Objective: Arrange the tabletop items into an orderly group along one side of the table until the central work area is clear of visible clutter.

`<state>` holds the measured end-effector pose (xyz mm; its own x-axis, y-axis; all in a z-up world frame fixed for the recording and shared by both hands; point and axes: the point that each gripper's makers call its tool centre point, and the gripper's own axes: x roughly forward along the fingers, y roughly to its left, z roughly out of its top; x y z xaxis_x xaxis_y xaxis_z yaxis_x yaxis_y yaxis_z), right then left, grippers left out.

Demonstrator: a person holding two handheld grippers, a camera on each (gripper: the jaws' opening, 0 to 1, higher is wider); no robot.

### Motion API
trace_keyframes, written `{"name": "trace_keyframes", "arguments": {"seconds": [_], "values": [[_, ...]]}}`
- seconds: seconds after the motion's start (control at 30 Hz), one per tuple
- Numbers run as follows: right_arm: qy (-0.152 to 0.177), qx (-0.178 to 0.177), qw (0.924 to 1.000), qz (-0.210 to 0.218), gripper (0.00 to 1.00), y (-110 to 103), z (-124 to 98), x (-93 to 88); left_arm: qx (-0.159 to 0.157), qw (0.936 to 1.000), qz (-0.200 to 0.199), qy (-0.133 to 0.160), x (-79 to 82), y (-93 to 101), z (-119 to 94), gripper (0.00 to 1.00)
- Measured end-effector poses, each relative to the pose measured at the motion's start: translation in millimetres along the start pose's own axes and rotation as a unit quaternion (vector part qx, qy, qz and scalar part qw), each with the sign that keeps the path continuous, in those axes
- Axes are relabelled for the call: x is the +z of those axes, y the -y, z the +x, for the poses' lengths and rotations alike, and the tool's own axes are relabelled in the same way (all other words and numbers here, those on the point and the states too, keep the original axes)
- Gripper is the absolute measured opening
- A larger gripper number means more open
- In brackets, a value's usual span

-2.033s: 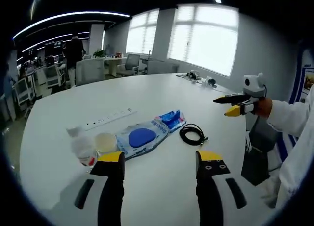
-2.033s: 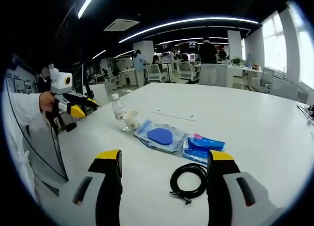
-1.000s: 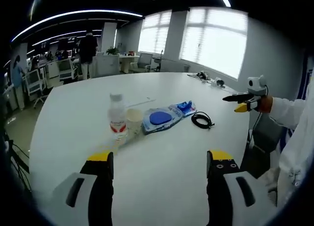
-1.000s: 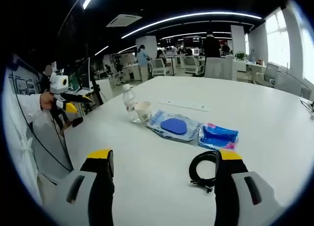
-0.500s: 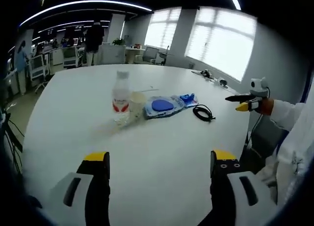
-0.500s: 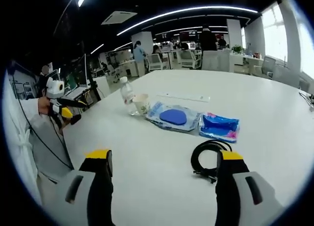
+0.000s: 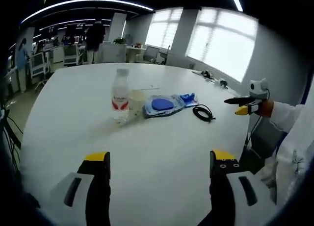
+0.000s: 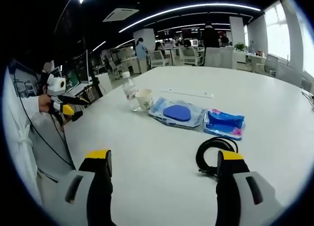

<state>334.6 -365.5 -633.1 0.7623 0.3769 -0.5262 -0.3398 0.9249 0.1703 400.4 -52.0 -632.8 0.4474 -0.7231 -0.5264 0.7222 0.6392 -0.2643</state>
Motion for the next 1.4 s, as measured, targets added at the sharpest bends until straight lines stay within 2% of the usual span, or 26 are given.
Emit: {"name": "trace_keyframes", "arguments": {"seconds": [0.73, 1.4], "values": [[0.007, 0.007, 0.9999, 0.002, 0.88, -4.0, 2.5, -1.0, 0.002, 0.9999, -0.015, 0.007, -0.1, 8.3, 0.6, 0.83], [0.009, 0.008, 0.9999, 0.003, 0.87, -1.4, 3.0, 0.6, 0.004, 0.9998, -0.017, 0.007, 1.1, 7.9, -0.2, 0.83]]}}
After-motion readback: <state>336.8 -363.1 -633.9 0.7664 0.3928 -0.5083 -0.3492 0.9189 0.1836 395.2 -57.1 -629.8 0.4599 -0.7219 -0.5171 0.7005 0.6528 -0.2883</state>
